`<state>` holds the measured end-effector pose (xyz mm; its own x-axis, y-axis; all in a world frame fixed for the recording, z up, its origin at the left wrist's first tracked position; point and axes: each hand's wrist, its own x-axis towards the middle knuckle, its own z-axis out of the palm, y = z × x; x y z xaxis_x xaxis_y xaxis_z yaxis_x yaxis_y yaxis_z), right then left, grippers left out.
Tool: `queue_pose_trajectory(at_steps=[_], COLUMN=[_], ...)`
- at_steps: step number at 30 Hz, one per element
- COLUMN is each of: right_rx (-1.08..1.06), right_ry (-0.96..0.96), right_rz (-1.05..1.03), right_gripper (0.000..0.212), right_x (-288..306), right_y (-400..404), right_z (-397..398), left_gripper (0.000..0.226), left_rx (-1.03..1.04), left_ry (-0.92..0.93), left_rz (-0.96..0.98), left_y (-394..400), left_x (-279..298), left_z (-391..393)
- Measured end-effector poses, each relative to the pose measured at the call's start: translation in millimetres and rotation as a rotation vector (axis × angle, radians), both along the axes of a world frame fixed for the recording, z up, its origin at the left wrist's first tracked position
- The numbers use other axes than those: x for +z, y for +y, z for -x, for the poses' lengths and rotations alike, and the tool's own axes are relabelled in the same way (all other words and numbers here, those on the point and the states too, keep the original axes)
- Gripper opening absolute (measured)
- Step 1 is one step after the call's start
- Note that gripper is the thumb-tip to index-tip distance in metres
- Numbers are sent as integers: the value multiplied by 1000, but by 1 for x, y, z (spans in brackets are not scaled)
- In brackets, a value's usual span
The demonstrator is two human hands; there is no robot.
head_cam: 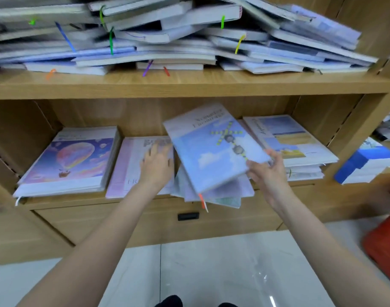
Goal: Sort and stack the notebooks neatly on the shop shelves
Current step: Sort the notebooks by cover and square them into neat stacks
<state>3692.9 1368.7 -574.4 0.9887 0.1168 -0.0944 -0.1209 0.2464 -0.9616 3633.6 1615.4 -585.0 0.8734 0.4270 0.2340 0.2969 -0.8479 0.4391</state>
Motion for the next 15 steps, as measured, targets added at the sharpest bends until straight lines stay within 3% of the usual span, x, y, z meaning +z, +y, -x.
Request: queue_pose_trajectory(at_steps=[2, 3, 7, 9, 10, 12, 14, 15], right_rx=[-55, -53, -9, 87, 139, 226, 234, 210], right_ry=[-2, 30, 64, 77, 114, 166, 112, 88], right_rz=[332, 442, 648, 642, 563, 423, 389, 368], right_gripper=[34, 35, 37, 41, 31, 18, 21, 23], right_x=[-31, -45, -67, -74, -72, -74, -72, -72], right_y=[-2, -4, -10, -8, -3, 3, 6, 6], right_z=[4, 4, -5, -12, -8, -2, 4, 3], left_gripper=[46, 44, 43, 40, 37, 34, 38, 39], left_rx=[14, -34, -109, -87, -72, -12, 6, -19], left_ry=[258, 312, 338, 305, 276, 219, 182, 171], left_rz=[437, 507, 359, 373, 434, 701, 999, 1024], left_y=[-7, -13, -25, -27, -27, -30, -36, -39], left_x=[-21, -32, -57, -54, -51, -42, -37, -39], left_z=[-2, 0, 4, 3, 1, 2, 5, 7])
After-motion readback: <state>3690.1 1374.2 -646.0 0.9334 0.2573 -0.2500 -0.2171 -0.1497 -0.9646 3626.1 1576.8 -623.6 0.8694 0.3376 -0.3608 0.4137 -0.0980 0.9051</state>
